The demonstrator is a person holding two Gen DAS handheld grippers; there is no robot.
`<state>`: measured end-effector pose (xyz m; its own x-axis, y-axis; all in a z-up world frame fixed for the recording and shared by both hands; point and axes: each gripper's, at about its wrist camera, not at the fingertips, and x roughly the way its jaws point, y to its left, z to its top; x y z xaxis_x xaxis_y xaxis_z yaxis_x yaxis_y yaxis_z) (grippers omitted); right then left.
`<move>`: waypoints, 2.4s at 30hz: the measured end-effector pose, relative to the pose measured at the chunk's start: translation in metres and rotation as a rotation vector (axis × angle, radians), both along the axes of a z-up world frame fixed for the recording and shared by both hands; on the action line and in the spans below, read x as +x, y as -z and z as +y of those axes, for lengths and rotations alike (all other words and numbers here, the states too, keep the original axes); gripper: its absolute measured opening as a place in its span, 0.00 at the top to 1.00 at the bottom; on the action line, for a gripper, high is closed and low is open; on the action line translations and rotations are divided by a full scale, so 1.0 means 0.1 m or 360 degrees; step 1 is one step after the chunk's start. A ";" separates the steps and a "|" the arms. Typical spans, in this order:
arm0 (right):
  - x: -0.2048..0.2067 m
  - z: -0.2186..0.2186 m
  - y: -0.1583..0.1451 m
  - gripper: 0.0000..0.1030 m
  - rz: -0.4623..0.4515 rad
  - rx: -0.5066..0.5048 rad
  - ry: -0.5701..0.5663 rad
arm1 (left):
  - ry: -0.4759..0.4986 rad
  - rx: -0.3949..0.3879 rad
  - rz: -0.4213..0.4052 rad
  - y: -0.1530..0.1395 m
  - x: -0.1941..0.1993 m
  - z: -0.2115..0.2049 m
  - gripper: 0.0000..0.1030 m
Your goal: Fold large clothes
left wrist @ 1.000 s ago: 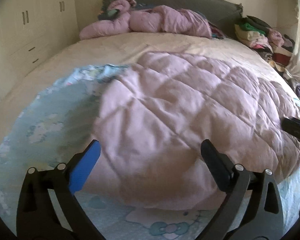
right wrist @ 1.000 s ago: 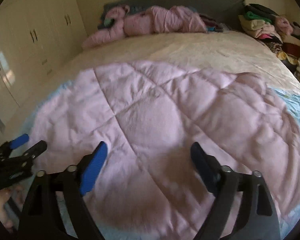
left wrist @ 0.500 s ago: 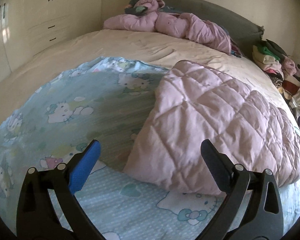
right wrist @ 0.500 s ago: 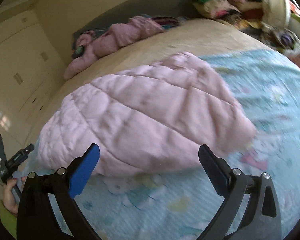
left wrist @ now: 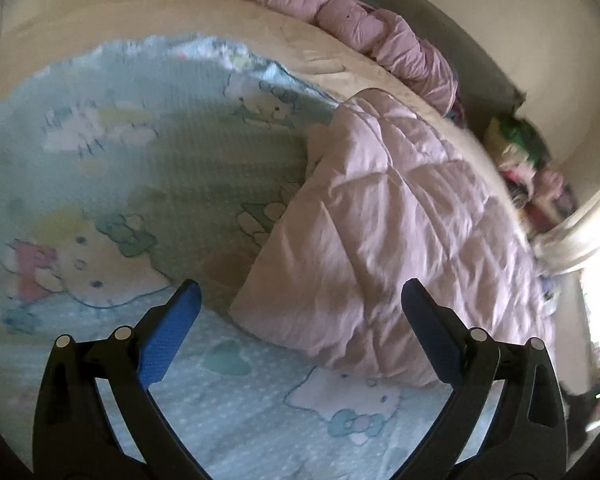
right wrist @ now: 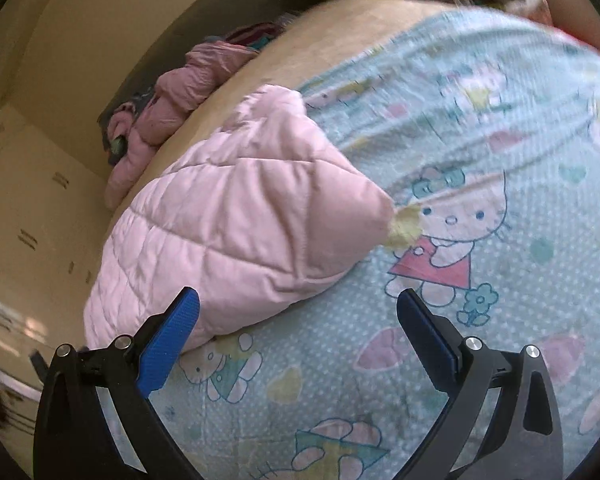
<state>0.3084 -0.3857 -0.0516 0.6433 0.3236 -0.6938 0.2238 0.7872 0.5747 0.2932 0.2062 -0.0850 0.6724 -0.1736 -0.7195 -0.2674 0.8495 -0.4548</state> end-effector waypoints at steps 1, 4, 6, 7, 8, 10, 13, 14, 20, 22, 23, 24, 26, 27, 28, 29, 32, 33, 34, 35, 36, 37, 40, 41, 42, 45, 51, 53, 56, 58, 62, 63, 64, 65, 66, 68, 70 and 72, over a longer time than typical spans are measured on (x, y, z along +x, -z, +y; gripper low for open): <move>0.03 -0.03 0.04 0.04 0.0018 0.0032 0.0013 | -0.0005 -0.0010 0.0005 0.02 0.03 0.01 0.09; 0.14 -0.08 0.17 0.04 0.0064 0.0168 0.0019 | 0.0016 -0.0129 0.0010 0.11 0.14 0.05 0.09; 0.24 -0.11 0.27 0.04 0.0097 0.0250 0.0024 | 0.0015 -0.0228 0.0023 0.19 0.22 0.08 0.09; 0.28 -0.12 0.31 0.04 0.0105 0.0275 0.0032 | 0.0019 -0.0256 0.0021 0.21 0.27 0.08 0.09; 0.32 -0.13 0.33 0.04 0.0111 0.0295 0.0037 | 0.0022 -0.0283 0.0019 0.23 0.31 0.08 0.09; 0.41 -0.14 0.37 0.04 0.0100 0.0320 0.0033 | 0.0033 -0.0339 0.0019 0.26 0.37 0.09 0.09; 0.58 -0.14 0.38 0.04 0.0072 0.0380 0.0017 | 0.0043 -0.0416 0.0030 0.34 0.50 0.08 0.08; 0.64 -0.14 0.40 0.04 0.0062 0.0411 0.0008 | 0.0045 -0.0432 0.0030 0.37 0.53 0.07 0.08; 0.91 -0.13 0.46 0.04 0.0049 0.0440 0.0004 | 0.0054 -0.0461 0.0024 0.42 0.67 0.06 0.08; 0.92 -0.11 0.46 0.07 0.0016 0.0409 -0.0001 | 0.0052 -0.0449 0.0008 0.42 0.69 0.05 0.08; 0.92 -0.07 0.45 0.19 -0.0010 0.0358 -0.0006 | 0.0054 -0.0425 -0.0003 0.42 0.69 0.03 0.08; 0.91 -0.06 0.44 0.25 -0.0031 0.0325 -0.0012 | 0.0057 -0.0406 -0.0018 0.41 0.69 0.01 0.10; 0.89 -0.01 0.37 0.42 -0.0107 0.0234 -0.0037 | 0.0092 -0.0394 -0.0070 0.38 0.68 -0.04 0.27; 0.87 0.03 0.32 0.45 -0.0138 0.0170 -0.0057 | 0.0126 -0.0392 -0.0101 0.35 0.68 -0.06 0.44; 0.84 0.08 0.25 0.51 -0.0172 0.0081 -0.0084 | 0.0142 -0.0353 -0.0122 0.30 0.68 -0.09 0.52; 0.83 0.13 0.19 0.56 -0.0197 0.0004 -0.0106 | 0.0163 -0.0300 -0.0138 0.24 0.68 -0.14 0.57; 0.75 0.33 -0.01 0.64 -0.0283 -0.0273 -0.0179 | 0.0201 -0.0157 -0.0191 0.04 0.64 -0.25 0.68; 0.72 0.38 -0.07 0.65 -0.0310 -0.0325 -0.0190 | 0.0207 -0.0133 -0.0209 -0.01 0.63 -0.28 0.70; 0.67 0.45 -0.16 0.67 -0.0346 -0.0383 -0.0203 | 0.0214 -0.0105 -0.0235 -0.08 0.61 -0.30 0.72; 0.63 0.50 -0.22 0.68 -0.0374 -0.0431 -0.0216 | 0.0221 -0.0087 -0.0252 -0.12 0.58 -0.31 0.73; 0.61 0.51 -0.25 0.68 -0.0393 -0.0464 -0.0226 | 0.0231 -0.0059 -0.0281 -0.20 0.55 -0.34 0.74; 0.56 0.58 -0.34 0.69 -0.0430 -0.0528 -0.0249 | 0.0243 -0.0032 -0.0307 -0.27 0.52 -0.38 0.75; 0.43 0.73 -0.56 0.71 -0.0528 -0.0651 -0.0316 | 0.0273 0.0020 -0.0373 -0.44 0.40 -0.43 0.77; 0.36 0.78 -0.63 0.71 -0.0561 -0.0688 -0.0341 | 0.0290 0.0053 -0.0394 -0.51 0.34 -0.47 0.78; 0.32 0.85 -0.72 0.72 -0.0600 -0.0732 -0.0372 | 0.0308 0.0086 -0.0403 -0.57 0.28 -0.51 0.78; 0.10 1.07 -0.93 0.72 -0.0708 -0.0854 -0.0480 | 0.0337 0.0138 -0.0413 -0.68 0.13 -0.58 0.78; -0.27 1.17 -1.08 0.72 -0.0776 -0.0864 -0.0560 | 0.0342 0.0195 -0.0424 -0.77 -0.22 -0.63 0.78; -0.39 1.15 -1.07 0.72 -0.0776 -0.0850 -0.0565 | 0.0353 0.0225 -0.0410 -0.76 -0.30 -0.65 0.78; -0.57 1.13 -1.07 0.72 -0.0751 -0.0817 -0.0531 | 0.0377 0.0278 -0.0393 -0.75 -0.44 -0.68 0.78; -0.69 1.11 -1.05 0.72 -0.0748 -0.0803 -0.0528 | 0.0387 0.0301 -0.0389 -0.75 -0.55 -0.70 0.78; -0.89 1.04 -1.01 0.72 -0.0725 -0.0755 -0.0499 | 0.0395 0.0327 -0.0382 -0.73 -0.73 -0.71 0.78; -0.93 1.02 -1.00 0.72 -0.0720 -0.0742 -0.0489 | 0.0394 0.0333 -0.0378 -0.72 -0.76 -0.72 0.78; -0.97 1.00 -0.99 0.72 -0.0716 -0.0729 -0.0481 | 0.0394 0.0337 -0.0376 -0.71 -0.80 -0.72 0.78; -1.02 1.01 -0.98 0.72 -0.0712 -0.0721 -0.0479 | 0.0393 0.0338 -0.0374 -0.70 -0.82 -0.73 0.78; -1.05 0.98 -0.97 0.72 -0.0700 -0.0716 -0.0471 | 0.0391 0.0338 -0.0370 -0.69 -0.86 -0.73 0.78; -1.08 0.94 -0.95 0.72 -0.0680 -0.0683 -0.0454 | 0.0391 0.0343 -0.0366 -0.68 -0.90 -0.73 0.78; -1.11 0.90 -0.92 0.72 -0.0653 -0.0665 -0.0435 | 0.0390 0.0350 -0.0357 -0.66 -0.93 -0.72 0.78; -1.12 0.85 -0.88 0.72 -0.0610 -0.0623 -0.0403 | 0.0384 0.0354 -0.0341 -0.61 -0.96 -0.70 0.77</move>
